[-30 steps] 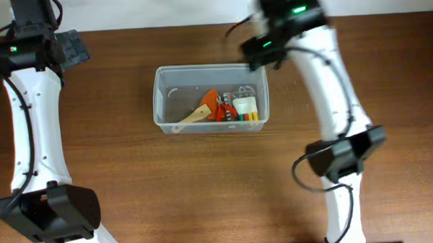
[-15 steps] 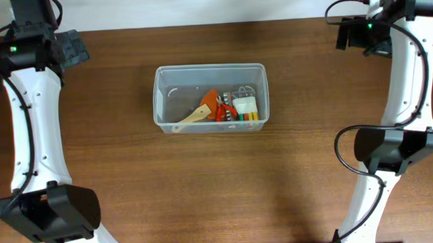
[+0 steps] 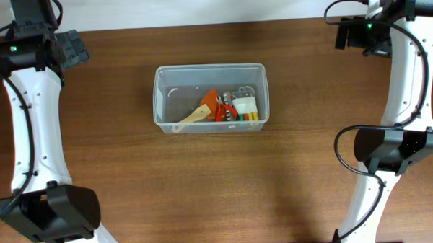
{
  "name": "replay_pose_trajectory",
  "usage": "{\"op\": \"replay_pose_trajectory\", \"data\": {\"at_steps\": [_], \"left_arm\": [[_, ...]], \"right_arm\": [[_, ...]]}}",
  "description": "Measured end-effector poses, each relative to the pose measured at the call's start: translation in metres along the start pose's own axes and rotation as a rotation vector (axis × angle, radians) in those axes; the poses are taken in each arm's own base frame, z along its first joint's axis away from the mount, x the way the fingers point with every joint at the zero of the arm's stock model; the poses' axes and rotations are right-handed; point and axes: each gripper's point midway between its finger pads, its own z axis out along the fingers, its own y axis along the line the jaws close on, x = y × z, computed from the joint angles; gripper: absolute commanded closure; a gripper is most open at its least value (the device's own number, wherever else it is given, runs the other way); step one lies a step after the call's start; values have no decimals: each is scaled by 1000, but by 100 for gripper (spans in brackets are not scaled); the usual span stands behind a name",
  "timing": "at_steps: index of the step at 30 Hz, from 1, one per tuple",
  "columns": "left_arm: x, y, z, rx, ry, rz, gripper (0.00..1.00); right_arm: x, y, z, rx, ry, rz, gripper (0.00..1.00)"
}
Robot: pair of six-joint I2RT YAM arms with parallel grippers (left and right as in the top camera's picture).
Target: Pack container
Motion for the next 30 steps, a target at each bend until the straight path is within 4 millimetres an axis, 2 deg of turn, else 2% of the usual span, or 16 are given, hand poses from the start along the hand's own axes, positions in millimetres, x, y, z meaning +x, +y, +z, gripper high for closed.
{"op": "replay_pose_trajectory", "data": {"at_steps": [12, 13, 15, 17, 19, 20, 21, 22, 23, 24, 26, 28, 30], "left_arm": [[0, 0, 0, 0, 0, 0, 1], [0, 0, 0, 0, 0, 0, 1], [0, 0, 0, 0, 0, 0, 1], [0, 0, 0, 0, 0, 0, 1], [0, 0, 0, 0, 0, 0, 1], [0, 0, 0, 0, 0, 0, 1], [0, 0, 0, 0, 0, 0, 1], [0, 0, 0, 0, 0, 0, 1], [0, 0, 0, 0, 0, 0, 1], [0, 0, 0, 0, 0, 0, 1], [0, 0, 0, 0, 0, 0, 1], [0, 0, 0, 0, 0, 0, 1], [0, 0, 0, 0, 0, 0, 1]], "right_arm": [[0, 0, -1, 0, -2, 0, 1], [0, 1, -3, -1, -6, -1, 1], [-1, 1, -21, -4, -44, -3, 1], [0, 2, -51, -9, -104, -5, 1], [2, 3, -94, -16, -195, -7, 1], [6, 4, -122, -21, -255, -9, 1], [14, 4, -159, -27, -335, -12, 1], [18, 4, -176, -31, -374, -12, 1], [30, 4, -213, -37, -457, -15, 1], [40, 4, -240, -42, -519, -17, 1], [60, 4, -281, -51, -619, -19, 1], [98, 2, -337, -62, -762, -24, 1], [108, 2, -349, -64, -792, -24, 1]]}}
